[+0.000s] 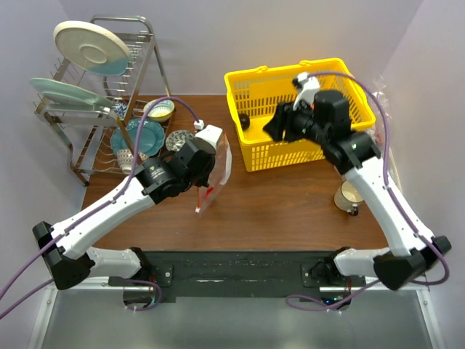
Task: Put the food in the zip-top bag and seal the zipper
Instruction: Place the fake vegetable in the zipper food storage bag.
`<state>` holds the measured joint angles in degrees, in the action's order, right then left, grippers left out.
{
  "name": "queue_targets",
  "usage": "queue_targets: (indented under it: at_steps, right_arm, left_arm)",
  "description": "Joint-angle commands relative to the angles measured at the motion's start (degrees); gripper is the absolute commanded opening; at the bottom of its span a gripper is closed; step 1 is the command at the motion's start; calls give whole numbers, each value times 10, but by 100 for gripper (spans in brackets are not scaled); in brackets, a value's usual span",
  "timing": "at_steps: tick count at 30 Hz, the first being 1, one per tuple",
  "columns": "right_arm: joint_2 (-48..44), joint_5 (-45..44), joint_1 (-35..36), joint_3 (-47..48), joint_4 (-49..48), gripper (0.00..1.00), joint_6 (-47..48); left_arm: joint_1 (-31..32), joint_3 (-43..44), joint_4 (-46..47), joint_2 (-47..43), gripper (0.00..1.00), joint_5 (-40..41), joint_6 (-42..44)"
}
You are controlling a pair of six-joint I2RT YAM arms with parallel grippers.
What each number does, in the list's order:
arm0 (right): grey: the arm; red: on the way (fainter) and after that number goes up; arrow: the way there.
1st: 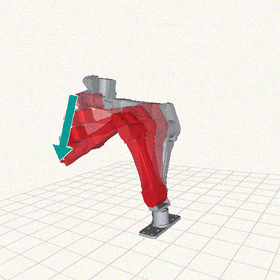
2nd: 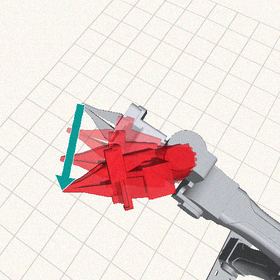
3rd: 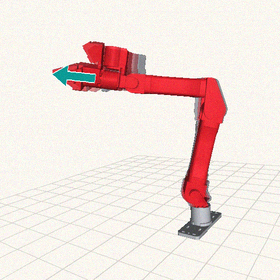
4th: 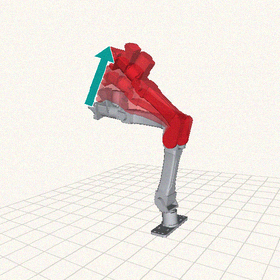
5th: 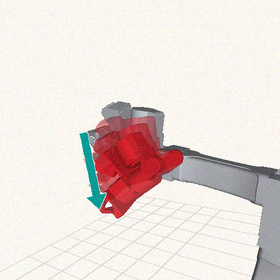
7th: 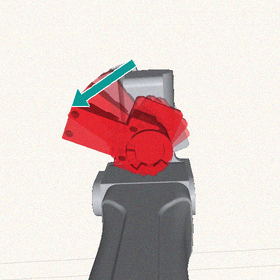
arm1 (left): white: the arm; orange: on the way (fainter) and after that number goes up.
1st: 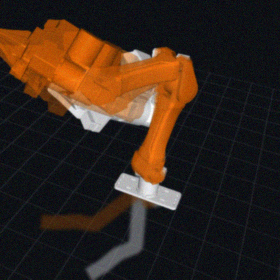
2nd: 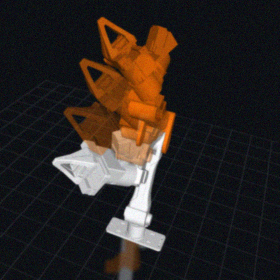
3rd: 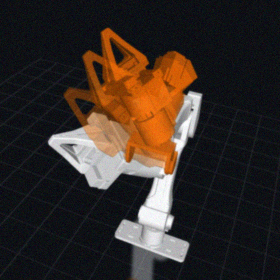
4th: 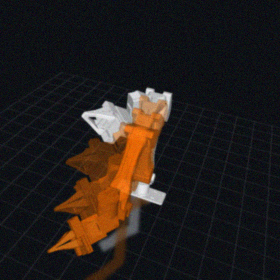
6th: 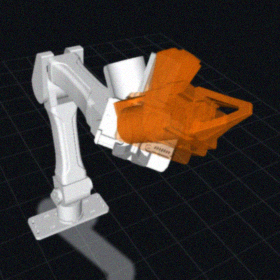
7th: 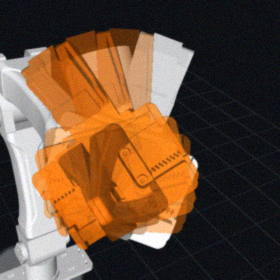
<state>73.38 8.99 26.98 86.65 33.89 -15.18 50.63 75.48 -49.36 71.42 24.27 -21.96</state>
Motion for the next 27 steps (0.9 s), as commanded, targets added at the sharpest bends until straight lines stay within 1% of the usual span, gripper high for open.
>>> queue_targets:
  at_steps: [1, 3, 4, 6, 7, 8, 10, 11, 13, 14, 15, 17, 18, 21, 22, 23, 24, 27]
  right_arm:
    - [79, 21, -85, 94, 60, 54, 36]
    - [115, 12, -119, 139, 74, 54, 48]
    - [154, 4, -126, 155, 82, 54, 53]
    - [194, -34, -141, 204, 107, 54, 74]
    - [219, -42, -145, 221, 116, 54, 82]
    - [262, -48, -159, 240, 125, 53, 87]
    - [312, -45, -172, 295, 151, 54, 93]
    - [357, -45, -182, 334, 162, 54, 96]
    - [397, -45, -187, 362, 188, 54, 124]
    - [432, -47, -188, 375, 193, 56, 141]
    - [445, -46, -189, 375, 197, 58, 189]
    - [470, -57, -188, 361, 195, 60, 231]
    - [494, -66, -188, 359, 196, 60, 269]
    - [532, -116, -188, 349, 189, 64, 308]
    - [540, -118, -188, 348, 194, 67, 319]
    - [554, -98, -188, 352, 202, 78, 328]
    - [563, -92, -189, 367, 220, 80, 340]
    - [601, -64, -190, 392, 227, 82, 341]
  left_arm:
    - [-8, 48, -15, 18, 0, 106, 67]
    - [-8, 45, -12, 21, 0, 140, 78]
    - [-7, 39, -4, 21, 0, 147, 86]
    - [-8, 27, 13, 21, 0, 152, 93]
    - [-8, 13, 24, 21, 0, 148, 99]
    - [-8, 6, 47, 22, 0, 134, 101]
    - [-8, -15, 80, 25, 0, 119, 108]
    - [-8, -21, 91, 27, 0, 107, 110]
    - [-8, -43, 123, 30, 0, 97, 114]
    - [-8, -51, 137, 30, 0, 87, 117]
    - [-7, -60, 149, 29, 0, 83, 120]
    - [-8, -84, 186, 27, 0, 71, 133]
    - [-8, -92, 197, 23, 0, 66, 137]
    - [-7, -118, 235, 12, 0, 54, 146]
    - [-9, -132, 254, 7, 0, 51, 146]
    - [-10, -141, 264, 5, 0, 40, 146]
    - [-14, -148, 273, 0, 0, 32, 145]
    - [-32, -166, 284, 5, 0, 8, 140]
